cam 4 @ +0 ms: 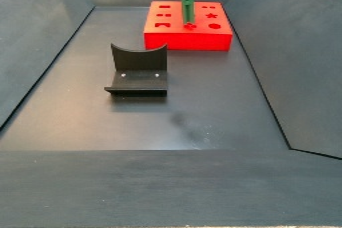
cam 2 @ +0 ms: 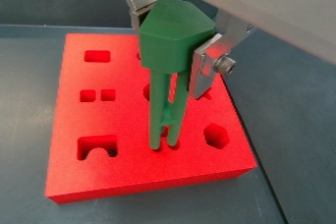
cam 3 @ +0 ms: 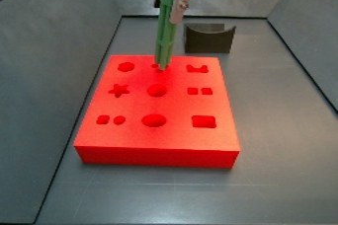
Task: Pick up the 3 prong object. Move up. Place the 3 prong object on the fixture. Regrasp the 3 prong object. Move to above the board. Insert the 3 prong object.
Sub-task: Insert the 3 prong object.
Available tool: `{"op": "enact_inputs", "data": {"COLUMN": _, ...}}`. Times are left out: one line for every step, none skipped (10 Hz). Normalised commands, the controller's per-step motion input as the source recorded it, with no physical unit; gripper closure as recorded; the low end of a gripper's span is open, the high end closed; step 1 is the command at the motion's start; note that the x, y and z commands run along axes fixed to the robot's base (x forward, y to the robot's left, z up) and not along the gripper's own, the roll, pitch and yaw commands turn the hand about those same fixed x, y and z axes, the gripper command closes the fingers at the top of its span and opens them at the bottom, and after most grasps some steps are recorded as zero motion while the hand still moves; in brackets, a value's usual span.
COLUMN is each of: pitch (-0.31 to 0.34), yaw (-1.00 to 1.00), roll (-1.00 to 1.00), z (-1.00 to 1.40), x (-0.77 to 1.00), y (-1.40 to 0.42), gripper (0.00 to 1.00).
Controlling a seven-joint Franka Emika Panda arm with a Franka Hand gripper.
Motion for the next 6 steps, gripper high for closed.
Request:
{"op": "enact_inputs", "data": {"pitch": 0.000, "yaw": -0.03, "roll": 0.00, "z": -0.12, "x": 0.00, "y": 0.00, "gripper": 1.00}}
{"op": "enact_inputs", "data": {"pitch": 0.000, "yaw": -0.02, "roll": 0.00, "z": -0.13, "x": 0.00, "y": 0.00, "gripper": 1.00}}
{"op": "enact_inputs", "data": {"pitch": 0.000, "yaw": -0.02, "roll": 0.00, "z": -0.14, "x": 0.00, "y": 0.00, "gripper": 1.00}}
{"op": "enact_inputs", "data": {"pitch": 0.000, "yaw": -0.02, "roll": 0.00, "z": -0.14, "x": 0.00, "y": 0.00, "gripper": 1.00}}
{"op": "enact_inputs", "data": {"pitch": 0.000, "yaw": -0.03, "roll": 0.00, "z": -0.11, "x": 0.00, "y": 0.00, "gripper": 1.00}}
{"op": "enact_inputs", "data": {"pitch": 0.000, "yaw": -0.05, "roll": 0.00, "z": -0.10, "x": 0.00, "y": 0.00, "gripper": 1.00}}
